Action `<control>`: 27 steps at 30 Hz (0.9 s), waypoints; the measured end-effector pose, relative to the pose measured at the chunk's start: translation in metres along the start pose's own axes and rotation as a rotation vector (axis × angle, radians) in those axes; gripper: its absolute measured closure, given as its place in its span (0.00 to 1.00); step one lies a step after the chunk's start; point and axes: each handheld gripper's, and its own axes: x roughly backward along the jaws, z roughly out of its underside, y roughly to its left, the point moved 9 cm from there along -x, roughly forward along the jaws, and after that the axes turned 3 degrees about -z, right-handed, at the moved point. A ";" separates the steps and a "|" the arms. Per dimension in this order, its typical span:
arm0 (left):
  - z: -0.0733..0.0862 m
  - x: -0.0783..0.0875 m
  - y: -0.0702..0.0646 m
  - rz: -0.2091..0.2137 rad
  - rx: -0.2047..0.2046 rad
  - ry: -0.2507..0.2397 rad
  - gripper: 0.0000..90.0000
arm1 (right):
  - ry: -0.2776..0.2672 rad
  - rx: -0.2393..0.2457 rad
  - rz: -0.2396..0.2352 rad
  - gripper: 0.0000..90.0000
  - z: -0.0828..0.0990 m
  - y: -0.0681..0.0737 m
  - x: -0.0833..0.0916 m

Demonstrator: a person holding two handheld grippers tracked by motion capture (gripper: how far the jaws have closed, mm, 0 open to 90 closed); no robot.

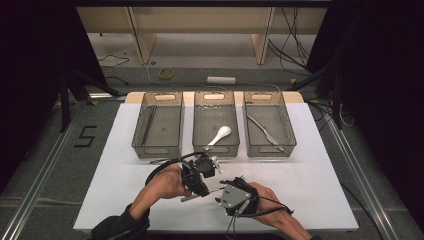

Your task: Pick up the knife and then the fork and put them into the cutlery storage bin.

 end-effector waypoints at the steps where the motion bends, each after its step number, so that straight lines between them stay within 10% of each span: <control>1: 0.000 0.000 -0.001 0.002 0.000 0.001 0.91 | 0.001 0.009 0.004 0.58 0.000 0.000 -0.001; 27: -0.011 0.002 -0.010 0.039 -0.020 -0.036 0.92 | 0.070 0.250 0.022 0.98 0.002 0.006 -0.007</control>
